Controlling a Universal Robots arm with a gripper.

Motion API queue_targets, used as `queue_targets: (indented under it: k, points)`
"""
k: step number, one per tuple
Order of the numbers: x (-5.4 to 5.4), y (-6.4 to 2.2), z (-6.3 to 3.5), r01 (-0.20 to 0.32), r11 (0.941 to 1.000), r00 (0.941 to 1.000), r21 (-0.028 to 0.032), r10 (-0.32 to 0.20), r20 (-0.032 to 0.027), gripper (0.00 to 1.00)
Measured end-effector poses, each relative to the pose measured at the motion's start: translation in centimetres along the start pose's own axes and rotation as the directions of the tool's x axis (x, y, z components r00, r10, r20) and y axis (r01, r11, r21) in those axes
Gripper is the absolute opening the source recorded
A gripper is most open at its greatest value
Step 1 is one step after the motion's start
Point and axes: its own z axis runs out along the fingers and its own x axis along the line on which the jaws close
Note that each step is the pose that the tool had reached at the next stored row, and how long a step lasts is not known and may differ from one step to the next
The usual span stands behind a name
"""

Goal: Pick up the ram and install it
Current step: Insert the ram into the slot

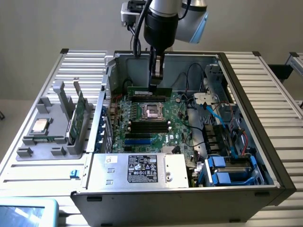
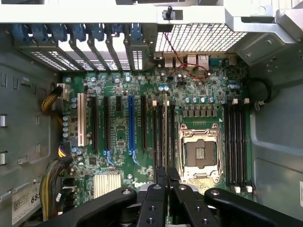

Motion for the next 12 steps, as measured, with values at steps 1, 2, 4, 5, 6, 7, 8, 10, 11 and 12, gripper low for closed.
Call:
queue_targets:
  k: [1,2,4,5,6,7,8,10,11,12]
  points:
    - [0.0,-0.03,0.19,0.003,1.0000,1.0000,-0.0001,-0.003,-0.0003,0.11]
    - [-0.1,-0.07,0.36,0.006,1.0000,1.0000,-0.0003,-0.006,-0.0008,0.11]
    - [-0.1,-0.22,0.73,0.017,0.9999,0.9999,-0.0006,-0.017,-0.0014,0.11]
    - [-0.1,-0.31,0.90,0.024,0.9997,0.9997,-0.0011,-0.024,-0.0023,0.11]
    - [-0.1,-0.38,1.07,0.034,0.9994,0.9994,-0.0017,-0.034,-0.0033,0.11]
    - [-0.1,-0.43,1.22,0.046,0.9989,0.9989,-0.0023,-0.046,-0.0045,0.11]
    - [-0.1,-0.48,1.38,0.057,0.9984,0.9983,-0.0028,-0.057,-0.0054,0.11]
    - [-0.1,-0.52,1.74,0.072,0.9974,0.9974,-0.0037,-0.072,-0.0070,0.11]
    - [-0.1,-0.54,1.93,0.077,0.9970,0.9970,-0.0040,-0.077,-0.0075,0.11]
    - [-0.1,-0.57,2.11,0.080,0.9968,0.9968,-0.0041,-0.080,-0.0076,0.11]
